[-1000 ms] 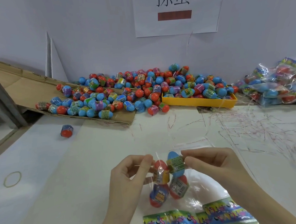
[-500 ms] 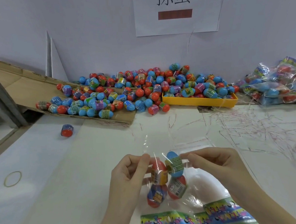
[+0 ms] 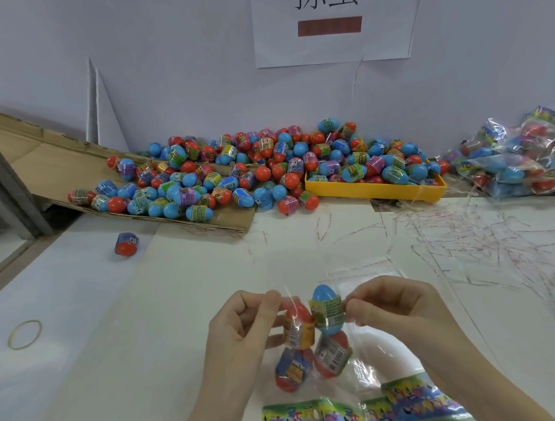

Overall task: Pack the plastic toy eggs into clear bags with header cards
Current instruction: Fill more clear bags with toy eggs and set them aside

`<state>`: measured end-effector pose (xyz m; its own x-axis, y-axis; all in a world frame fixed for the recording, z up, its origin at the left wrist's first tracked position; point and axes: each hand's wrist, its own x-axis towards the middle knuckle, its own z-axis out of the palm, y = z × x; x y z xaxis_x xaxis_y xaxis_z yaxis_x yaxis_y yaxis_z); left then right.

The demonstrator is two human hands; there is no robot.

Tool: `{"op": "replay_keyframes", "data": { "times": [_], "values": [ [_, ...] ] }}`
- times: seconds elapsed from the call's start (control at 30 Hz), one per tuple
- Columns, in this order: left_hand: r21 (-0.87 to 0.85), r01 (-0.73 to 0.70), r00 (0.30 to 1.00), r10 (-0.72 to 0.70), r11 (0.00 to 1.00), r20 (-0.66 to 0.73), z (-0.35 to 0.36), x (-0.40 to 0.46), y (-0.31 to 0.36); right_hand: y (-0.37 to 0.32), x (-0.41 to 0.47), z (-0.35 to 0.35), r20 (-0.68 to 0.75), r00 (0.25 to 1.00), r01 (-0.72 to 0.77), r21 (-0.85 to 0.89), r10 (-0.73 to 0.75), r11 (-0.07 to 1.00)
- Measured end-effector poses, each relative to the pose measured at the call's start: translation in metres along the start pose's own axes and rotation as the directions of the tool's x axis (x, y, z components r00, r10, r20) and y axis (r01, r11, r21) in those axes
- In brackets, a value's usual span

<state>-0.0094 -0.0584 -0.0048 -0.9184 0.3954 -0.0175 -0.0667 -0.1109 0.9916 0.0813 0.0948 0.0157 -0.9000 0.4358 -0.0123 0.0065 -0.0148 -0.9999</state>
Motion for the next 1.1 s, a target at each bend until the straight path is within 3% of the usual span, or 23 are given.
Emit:
{"op": "replay_keyframes", "data": {
  "times": [0.27, 0.53, 0.97, 1.1],
  "values": [
    [0.008, 0.004, 0.997, -0.005, 1.0, 0.073, -0.009, 0.001, -0.001, -0.001, 0.003, -0.006, 0.041, 0.998, -0.058, 0.045, 0.056, 0.997],
    [0.267, -0.109, 0.987, 0.072, 0.958, 0.144, -0.024, 0.008, 0.008, -0.007, 0.004, -0.01, 0.035, 0.997, -0.065, -0.036, 0.066, 0.997],
    [0.212, -0.007, 0.94, -0.066, 0.977, 0.333, -0.035, 0.017, 0.027, -0.005, 0.012, -0.017, 0.206, 0.975, -0.073, -0.041, 0.08, 0.996],
    [0.188, 0.012, 0.944, -0.073, 0.982, 0.323, -0.039, 0.022, 0.021, -0.008, 0.015, -0.017, 0.222, 0.972, -0.059, -0.073, 0.074, 0.996]
  ]
}}
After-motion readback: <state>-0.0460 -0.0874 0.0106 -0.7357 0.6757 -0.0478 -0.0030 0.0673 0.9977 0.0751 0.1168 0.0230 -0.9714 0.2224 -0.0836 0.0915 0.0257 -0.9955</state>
